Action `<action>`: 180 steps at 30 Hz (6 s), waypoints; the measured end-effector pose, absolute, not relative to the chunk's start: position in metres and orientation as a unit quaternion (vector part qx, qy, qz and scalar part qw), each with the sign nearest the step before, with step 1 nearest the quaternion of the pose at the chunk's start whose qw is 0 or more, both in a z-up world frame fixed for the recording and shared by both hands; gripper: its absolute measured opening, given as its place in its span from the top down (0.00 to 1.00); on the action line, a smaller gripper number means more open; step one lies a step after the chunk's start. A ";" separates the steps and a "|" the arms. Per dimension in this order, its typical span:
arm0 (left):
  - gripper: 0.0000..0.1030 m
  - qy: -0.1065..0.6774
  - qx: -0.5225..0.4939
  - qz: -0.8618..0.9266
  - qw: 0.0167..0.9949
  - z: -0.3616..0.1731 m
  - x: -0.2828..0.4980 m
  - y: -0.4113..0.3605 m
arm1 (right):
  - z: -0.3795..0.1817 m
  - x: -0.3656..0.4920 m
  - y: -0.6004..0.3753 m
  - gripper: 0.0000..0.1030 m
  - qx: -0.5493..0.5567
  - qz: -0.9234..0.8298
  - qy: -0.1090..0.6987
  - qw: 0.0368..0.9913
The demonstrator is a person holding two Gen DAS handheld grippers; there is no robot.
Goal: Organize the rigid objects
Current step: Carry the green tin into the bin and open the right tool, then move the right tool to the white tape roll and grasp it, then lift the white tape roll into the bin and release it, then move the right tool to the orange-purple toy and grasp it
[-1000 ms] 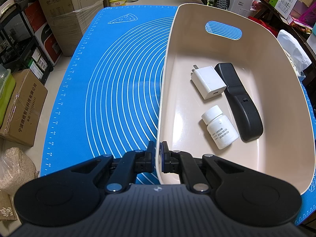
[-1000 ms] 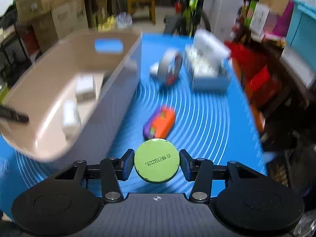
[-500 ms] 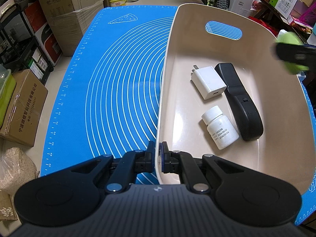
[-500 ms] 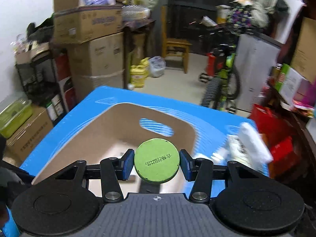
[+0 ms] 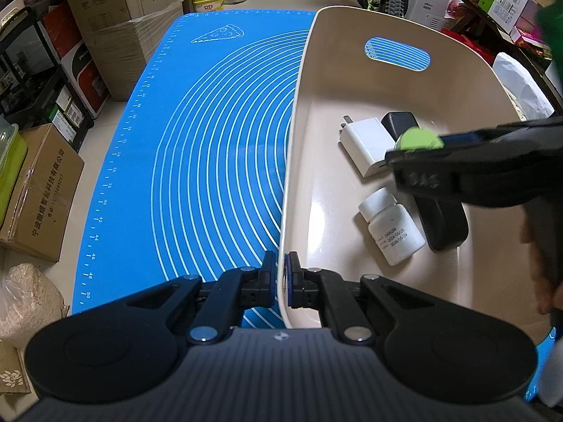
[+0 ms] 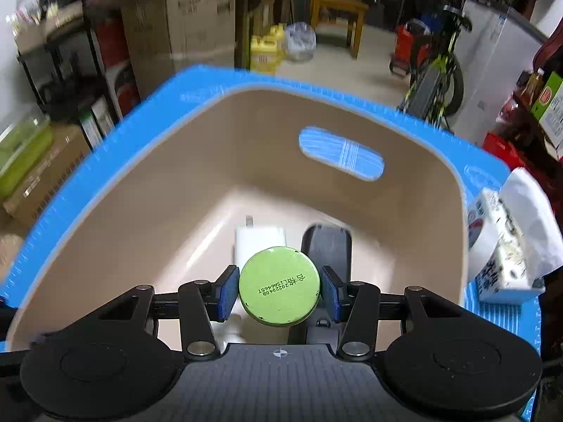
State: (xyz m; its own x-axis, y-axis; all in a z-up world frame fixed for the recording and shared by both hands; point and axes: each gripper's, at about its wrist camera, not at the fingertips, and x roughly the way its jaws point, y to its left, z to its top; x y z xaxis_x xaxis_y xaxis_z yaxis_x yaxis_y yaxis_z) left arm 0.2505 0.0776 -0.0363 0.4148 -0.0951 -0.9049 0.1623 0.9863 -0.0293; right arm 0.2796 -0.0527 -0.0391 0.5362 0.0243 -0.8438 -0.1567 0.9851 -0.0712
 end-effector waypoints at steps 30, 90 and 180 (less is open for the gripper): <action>0.92 0.534 0.038 -0.075 0.841 -0.039 0.249 0.075 | 0.028 0.259 -0.101 0.28 -0.075 0.041 0.422 0.902; 0.92 0.533 0.041 -0.075 0.842 -0.039 0.249 0.076 | -0.048 0.308 -0.261 0.72 0.136 -0.099 0.447 0.879; 0.92 0.532 0.044 -0.074 0.842 -0.038 0.250 0.074 | -0.030 0.202 -0.254 0.28 0.072 -0.112 0.418 0.899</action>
